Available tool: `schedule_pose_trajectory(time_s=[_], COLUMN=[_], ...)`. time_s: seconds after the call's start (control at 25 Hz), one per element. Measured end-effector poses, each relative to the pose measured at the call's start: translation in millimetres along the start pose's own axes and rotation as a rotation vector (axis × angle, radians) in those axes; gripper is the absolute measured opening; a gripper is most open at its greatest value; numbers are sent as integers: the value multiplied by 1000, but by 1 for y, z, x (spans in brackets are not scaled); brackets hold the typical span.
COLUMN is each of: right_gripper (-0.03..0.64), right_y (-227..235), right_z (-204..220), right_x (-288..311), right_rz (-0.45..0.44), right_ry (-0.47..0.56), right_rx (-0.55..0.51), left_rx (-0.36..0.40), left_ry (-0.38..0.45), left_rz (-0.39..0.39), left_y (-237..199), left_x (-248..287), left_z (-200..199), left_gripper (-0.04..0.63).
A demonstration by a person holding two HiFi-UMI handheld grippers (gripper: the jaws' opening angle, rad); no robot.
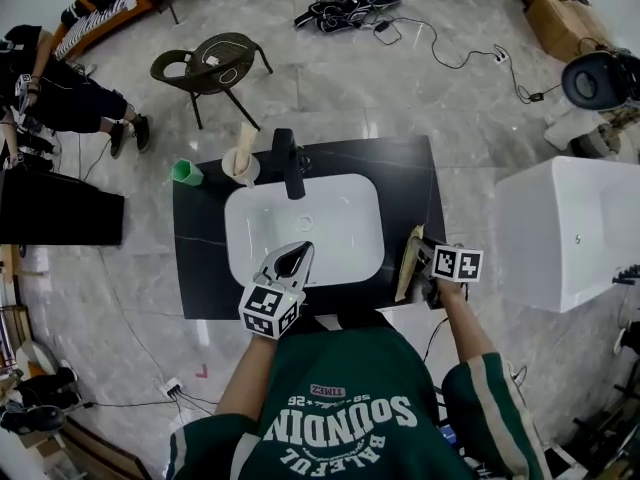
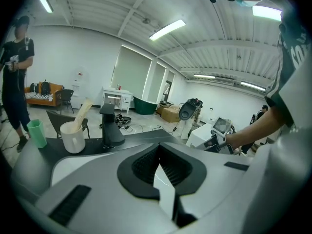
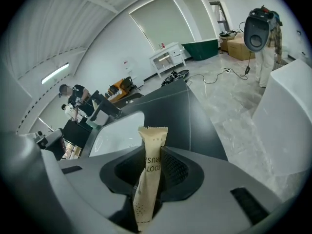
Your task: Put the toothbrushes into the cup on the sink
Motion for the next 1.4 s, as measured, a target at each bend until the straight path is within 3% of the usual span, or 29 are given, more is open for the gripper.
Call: schedule_pose_trajectory(time_s=[0.28,0.52,0.76,1.08,1.4], right_gripper=[106,104,104,104,104], right_y=[-61,-130,-201,-277,-310], right_z=[-7,-27,-35,-26,-21], right_x=[7,11,24,50,68], right_rz=[-47,-176,-282,-399,-426], right_ry=[47,142,197,169,147], right_rx=[-14,-114,-296,-474,-513], left_rx=[-11,-18,-43,-76,-98], left_ry=[3,20,39,55,60], left_rz=[7,-4,-32,-75,-110], left_y=[-42,-73,-106,-141,-170], left_x=[-26,-44,-60,-88,-111], left_z=[-1,-5,-3,5,10], left_gripper=[11,11,11,11,11])
Point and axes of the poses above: the fingertips, and each gripper's own axes: x forward along the fingers, y to its right, z out of its underside, the point moved 4 cm from there along -x, backward along the fingers
